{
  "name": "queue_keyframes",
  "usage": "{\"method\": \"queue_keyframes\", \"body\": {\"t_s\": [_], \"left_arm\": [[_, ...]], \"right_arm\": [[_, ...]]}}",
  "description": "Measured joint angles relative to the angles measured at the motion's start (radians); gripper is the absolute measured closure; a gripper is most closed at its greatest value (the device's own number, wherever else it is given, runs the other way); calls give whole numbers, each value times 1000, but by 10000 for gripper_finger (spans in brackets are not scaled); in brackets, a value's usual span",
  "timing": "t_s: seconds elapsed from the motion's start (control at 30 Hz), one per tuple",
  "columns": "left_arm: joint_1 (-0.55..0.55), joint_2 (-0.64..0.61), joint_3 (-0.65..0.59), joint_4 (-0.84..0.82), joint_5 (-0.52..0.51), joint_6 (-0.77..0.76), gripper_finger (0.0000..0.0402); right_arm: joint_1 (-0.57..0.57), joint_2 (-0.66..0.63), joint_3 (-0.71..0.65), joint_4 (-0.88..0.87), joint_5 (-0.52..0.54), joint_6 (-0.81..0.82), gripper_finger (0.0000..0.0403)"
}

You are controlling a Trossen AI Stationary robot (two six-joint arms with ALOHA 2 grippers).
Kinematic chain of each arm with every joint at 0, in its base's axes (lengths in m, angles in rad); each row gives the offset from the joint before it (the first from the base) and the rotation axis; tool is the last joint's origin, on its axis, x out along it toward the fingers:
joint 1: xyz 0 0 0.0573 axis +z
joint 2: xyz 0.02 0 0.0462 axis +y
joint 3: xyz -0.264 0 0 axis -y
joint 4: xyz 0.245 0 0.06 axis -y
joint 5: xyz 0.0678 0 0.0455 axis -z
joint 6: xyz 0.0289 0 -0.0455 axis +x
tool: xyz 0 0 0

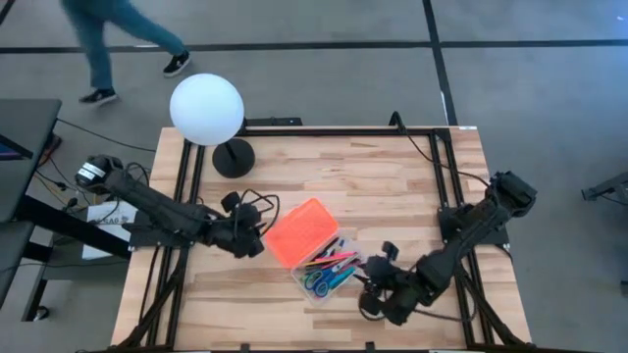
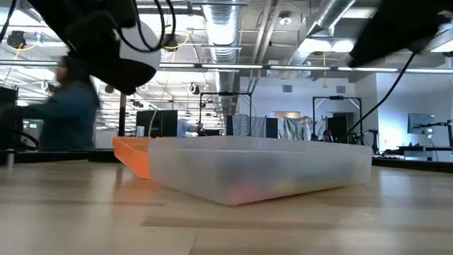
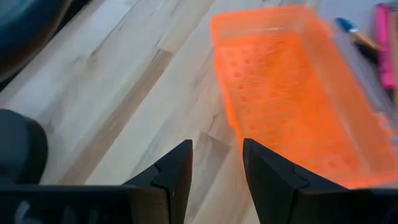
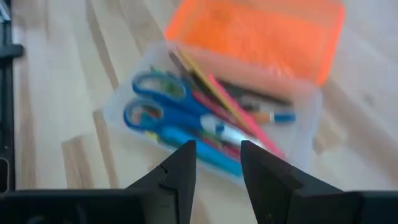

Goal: Pick & place school supplies into a supply box
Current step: Close the supply box cover

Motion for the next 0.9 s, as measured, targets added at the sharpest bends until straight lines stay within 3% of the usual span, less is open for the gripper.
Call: {"method": "queue_keyframes", "body": {"t_s": [0.2, 0.4, 0.67, 0.9], "left_arm": [[113, 15, -65, 141, 122, 64, 265], [177, 18, -99, 193, 177, 65, 265], [192, 113, -99, 202, 233, 34, 265], [164, 172, -99, 212, 255, -17, 265]], "right_arm": [[76, 1, -77, -4, 53, 259, 285], [86, 1, -148, -14, 55, 384, 285], [45, 1, -247, 22, 50, 459, 285], [43, 0, -255, 69, 43, 394, 285]]}}
